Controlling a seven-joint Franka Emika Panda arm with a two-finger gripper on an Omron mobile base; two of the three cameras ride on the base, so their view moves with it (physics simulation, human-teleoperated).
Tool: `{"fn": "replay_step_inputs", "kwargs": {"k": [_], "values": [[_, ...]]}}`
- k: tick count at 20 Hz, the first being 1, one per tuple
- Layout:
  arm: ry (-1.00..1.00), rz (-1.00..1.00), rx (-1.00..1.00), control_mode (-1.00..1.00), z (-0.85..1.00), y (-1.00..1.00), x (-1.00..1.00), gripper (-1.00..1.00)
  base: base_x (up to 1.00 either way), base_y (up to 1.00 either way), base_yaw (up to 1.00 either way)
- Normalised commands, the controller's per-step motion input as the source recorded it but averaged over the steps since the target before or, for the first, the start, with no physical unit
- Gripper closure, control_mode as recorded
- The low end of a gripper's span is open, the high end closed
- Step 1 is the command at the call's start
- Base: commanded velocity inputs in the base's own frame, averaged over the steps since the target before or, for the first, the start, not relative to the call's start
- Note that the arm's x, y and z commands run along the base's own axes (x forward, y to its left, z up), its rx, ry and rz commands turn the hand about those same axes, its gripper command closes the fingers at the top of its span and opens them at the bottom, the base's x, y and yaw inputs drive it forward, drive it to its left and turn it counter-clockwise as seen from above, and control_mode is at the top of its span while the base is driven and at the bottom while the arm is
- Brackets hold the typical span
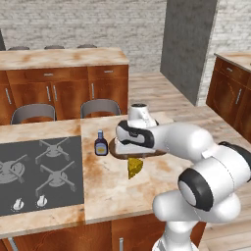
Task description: Retrieve the reheated potato from the microwave, then place the potato, cheese, and condiment on the cutting board.
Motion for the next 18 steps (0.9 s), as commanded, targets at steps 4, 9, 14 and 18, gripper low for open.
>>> {"fn": "replay_step_inputs", "kwargs": {"k": [4, 9, 14, 18], "values": [[0.09, -0.19, 0.0, -1.0, -0.29, 0.1, 0.23, -1.0, 0.0, 0.0, 0.0], [0.06, -0.18, 0.0, -1.0, -0.23, 0.02, -0.02, -1.0, 0.0, 0.0, 0.0], [0.0, -0.18, 0.0, -1.0, -0.18, 0.0, 0.0, -1.0, 0.0, 0.0, 0.0], [0.0, -0.16, -0.05, -1.0, -0.26, 0.0, 0.01, -1.0, 0.0, 0.0, 0.0]]}}
